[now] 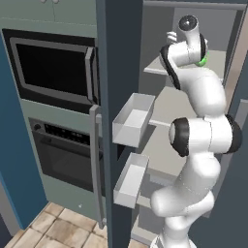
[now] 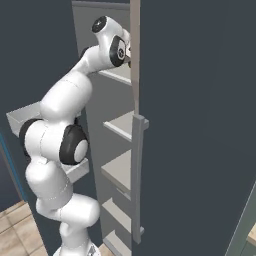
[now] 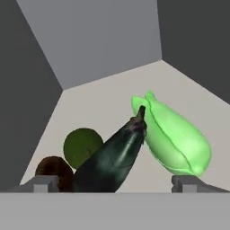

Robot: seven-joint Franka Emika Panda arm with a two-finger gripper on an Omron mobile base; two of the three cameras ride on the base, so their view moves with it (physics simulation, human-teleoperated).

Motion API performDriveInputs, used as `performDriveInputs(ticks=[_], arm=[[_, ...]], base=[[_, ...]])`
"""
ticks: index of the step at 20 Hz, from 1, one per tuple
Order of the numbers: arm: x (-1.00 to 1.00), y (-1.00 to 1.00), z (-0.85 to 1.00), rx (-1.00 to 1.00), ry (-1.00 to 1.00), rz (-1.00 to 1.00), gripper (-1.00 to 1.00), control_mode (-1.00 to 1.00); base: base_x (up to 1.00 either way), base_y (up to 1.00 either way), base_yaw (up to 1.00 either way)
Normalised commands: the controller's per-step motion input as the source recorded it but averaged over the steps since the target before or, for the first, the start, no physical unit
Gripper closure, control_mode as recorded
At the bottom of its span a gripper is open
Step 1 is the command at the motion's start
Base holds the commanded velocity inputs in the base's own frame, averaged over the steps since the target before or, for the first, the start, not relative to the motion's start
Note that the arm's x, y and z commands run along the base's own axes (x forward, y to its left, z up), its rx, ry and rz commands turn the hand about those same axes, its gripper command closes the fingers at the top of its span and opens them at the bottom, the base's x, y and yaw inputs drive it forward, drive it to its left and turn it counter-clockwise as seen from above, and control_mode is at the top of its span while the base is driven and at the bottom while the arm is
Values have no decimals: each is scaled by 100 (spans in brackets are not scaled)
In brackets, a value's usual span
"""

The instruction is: Take the eggplant and lime from the second highest rack and move them to the highest rack where the sweet potato and corn are located, to maximize freezer space. Close the freezer door after rearranging.

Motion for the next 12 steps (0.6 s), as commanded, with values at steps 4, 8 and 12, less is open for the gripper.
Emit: performDriveInputs(ticks=[4, 8, 12], arm=[[-89, 14, 19, 0, -4, 14, -100, -100], [-99, 23, 10, 0, 0, 14, -100, -100], [-100, 33, 0, -5, 0, 11, -100, -100]], base=[[0, 0, 0], [0, 0, 0], [0, 0, 0]])
